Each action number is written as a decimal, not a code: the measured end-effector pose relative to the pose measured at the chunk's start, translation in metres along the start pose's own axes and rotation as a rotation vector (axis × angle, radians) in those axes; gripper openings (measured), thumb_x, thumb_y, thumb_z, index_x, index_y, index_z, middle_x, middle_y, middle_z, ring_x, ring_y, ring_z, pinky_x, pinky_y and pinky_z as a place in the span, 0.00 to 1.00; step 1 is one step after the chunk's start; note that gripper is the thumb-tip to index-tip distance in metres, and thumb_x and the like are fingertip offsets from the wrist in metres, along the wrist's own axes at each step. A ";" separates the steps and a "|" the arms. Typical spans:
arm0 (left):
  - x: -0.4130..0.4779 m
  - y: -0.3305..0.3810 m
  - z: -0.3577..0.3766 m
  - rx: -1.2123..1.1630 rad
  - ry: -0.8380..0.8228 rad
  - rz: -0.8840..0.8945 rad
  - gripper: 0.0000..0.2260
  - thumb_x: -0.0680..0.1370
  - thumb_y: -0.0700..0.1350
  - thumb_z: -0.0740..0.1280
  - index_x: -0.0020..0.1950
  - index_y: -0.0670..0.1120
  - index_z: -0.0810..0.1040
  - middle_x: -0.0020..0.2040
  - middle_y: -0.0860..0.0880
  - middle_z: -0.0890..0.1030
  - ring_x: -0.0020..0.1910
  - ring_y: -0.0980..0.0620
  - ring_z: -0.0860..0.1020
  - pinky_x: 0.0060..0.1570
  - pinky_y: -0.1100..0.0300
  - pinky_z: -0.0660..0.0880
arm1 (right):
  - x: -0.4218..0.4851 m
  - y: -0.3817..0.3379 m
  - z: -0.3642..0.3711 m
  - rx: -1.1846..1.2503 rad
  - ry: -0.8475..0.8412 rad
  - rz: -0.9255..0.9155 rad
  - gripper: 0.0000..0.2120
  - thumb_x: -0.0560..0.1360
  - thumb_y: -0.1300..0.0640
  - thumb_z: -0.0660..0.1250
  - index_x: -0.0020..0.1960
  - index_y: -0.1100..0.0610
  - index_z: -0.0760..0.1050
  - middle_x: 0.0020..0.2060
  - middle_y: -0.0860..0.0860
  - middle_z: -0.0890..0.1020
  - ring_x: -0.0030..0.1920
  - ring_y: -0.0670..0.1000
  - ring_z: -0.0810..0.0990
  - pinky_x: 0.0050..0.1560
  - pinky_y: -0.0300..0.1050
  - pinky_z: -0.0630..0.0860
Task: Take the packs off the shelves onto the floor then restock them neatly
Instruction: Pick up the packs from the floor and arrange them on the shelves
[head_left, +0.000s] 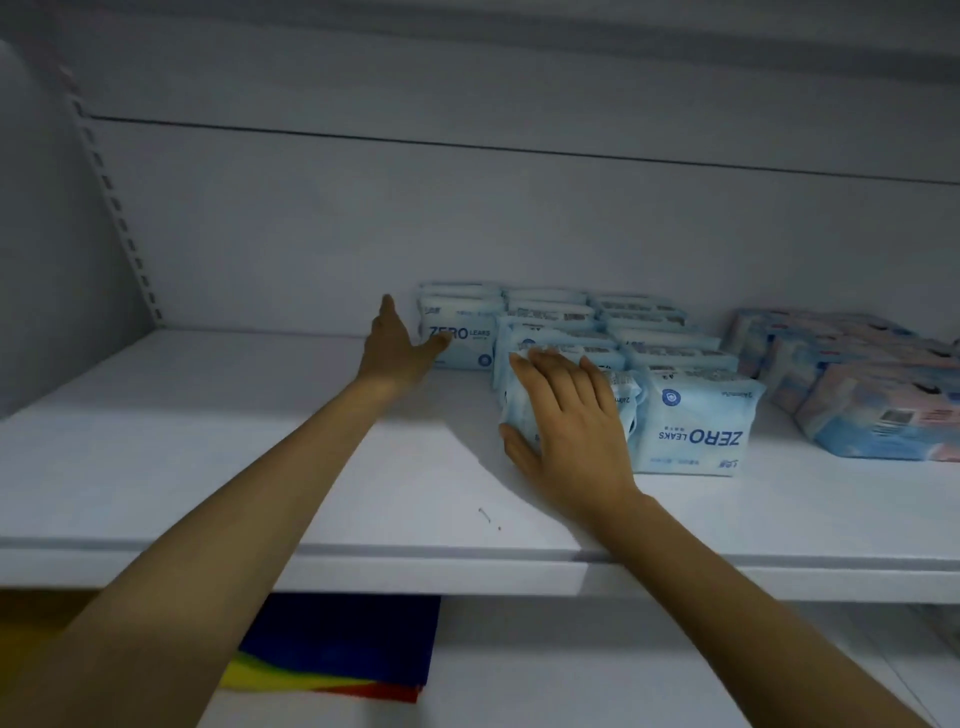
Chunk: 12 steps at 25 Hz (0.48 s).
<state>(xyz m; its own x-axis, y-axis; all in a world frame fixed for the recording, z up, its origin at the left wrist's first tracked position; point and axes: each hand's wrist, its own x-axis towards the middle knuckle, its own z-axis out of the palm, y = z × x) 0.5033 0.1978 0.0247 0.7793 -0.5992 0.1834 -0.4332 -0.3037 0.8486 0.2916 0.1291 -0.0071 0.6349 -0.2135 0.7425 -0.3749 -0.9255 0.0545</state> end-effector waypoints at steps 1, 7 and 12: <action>-0.020 0.005 -0.010 0.023 0.033 0.052 0.43 0.76 0.55 0.69 0.79 0.44 0.45 0.79 0.45 0.53 0.77 0.47 0.55 0.73 0.57 0.55 | 0.002 0.001 -0.005 0.014 -0.042 0.006 0.30 0.71 0.46 0.64 0.69 0.59 0.68 0.64 0.57 0.75 0.66 0.58 0.71 0.71 0.56 0.59; -0.184 0.009 -0.063 0.281 0.235 0.407 0.32 0.78 0.51 0.66 0.77 0.45 0.56 0.77 0.47 0.60 0.75 0.49 0.59 0.71 0.59 0.56 | -0.016 -0.033 -0.057 0.155 -0.083 -0.083 0.32 0.74 0.43 0.63 0.73 0.60 0.65 0.70 0.59 0.69 0.70 0.60 0.66 0.73 0.56 0.55; -0.325 -0.048 -0.063 0.567 0.239 0.420 0.29 0.78 0.55 0.64 0.75 0.45 0.62 0.79 0.46 0.55 0.77 0.47 0.53 0.72 0.53 0.54 | -0.111 -0.110 -0.070 0.421 -0.113 -0.214 0.27 0.76 0.46 0.62 0.69 0.60 0.69 0.67 0.59 0.72 0.69 0.59 0.68 0.72 0.56 0.58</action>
<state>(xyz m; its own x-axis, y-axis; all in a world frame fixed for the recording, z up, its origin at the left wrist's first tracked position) 0.2996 0.4541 -0.0446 0.5461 -0.5913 0.5935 -0.8329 -0.4590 0.3092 0.2147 0.2762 -0.0488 0.7459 -0.0151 0.6659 0.0639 -0.9935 -0.0941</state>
